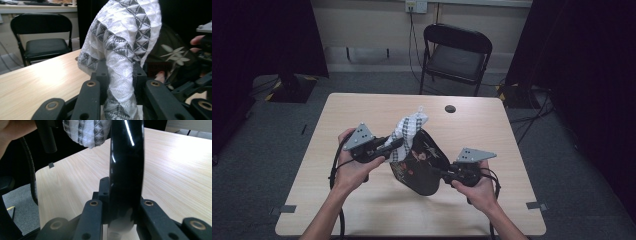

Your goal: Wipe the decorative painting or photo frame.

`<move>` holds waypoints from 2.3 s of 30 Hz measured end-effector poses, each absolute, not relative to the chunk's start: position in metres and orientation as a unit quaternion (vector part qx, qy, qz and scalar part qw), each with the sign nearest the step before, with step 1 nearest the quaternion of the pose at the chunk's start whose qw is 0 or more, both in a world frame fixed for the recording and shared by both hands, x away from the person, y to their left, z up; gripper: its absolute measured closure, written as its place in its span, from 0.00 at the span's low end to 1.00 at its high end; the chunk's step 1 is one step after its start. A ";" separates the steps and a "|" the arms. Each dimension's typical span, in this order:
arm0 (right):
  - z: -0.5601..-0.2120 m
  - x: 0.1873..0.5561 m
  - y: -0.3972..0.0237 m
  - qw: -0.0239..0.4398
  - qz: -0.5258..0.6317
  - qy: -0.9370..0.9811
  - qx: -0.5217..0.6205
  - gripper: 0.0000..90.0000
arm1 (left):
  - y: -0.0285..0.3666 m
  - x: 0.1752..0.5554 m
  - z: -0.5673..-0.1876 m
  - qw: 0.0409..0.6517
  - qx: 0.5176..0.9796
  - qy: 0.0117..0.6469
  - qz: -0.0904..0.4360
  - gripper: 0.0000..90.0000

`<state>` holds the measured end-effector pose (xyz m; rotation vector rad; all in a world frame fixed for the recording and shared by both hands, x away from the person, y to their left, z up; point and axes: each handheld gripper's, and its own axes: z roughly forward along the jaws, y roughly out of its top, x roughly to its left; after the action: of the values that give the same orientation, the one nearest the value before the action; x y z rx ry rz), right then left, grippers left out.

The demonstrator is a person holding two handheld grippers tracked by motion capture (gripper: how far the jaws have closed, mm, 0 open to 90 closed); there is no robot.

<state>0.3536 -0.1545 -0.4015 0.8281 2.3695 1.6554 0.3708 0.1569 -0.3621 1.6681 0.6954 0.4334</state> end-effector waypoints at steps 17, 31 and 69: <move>-0.402 0.353 -0.155 0.071 0.550 0.786 0.273 0.89 | 0.152 0.368 -0.360 0.611 0.716 0.289 0.175 0.83; -0.402 0.353 -0.154 0.073 0.553 0.785 0.270 0.88 | 0.145 0.364 -0.357 0.611 0.722 0.273 0.175 0.83; -0.403 0.353 -0.154 0.071 0.553 0.784 0.271 0.88 | 0.148 0.366 -0.356 0.605 0.722 0.282 0.181 0.82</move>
<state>0.3529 -0.1540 -0.4025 0.8150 2.3591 1.6637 0.3655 0.1482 -0.3565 1.6711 0.6533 0.4198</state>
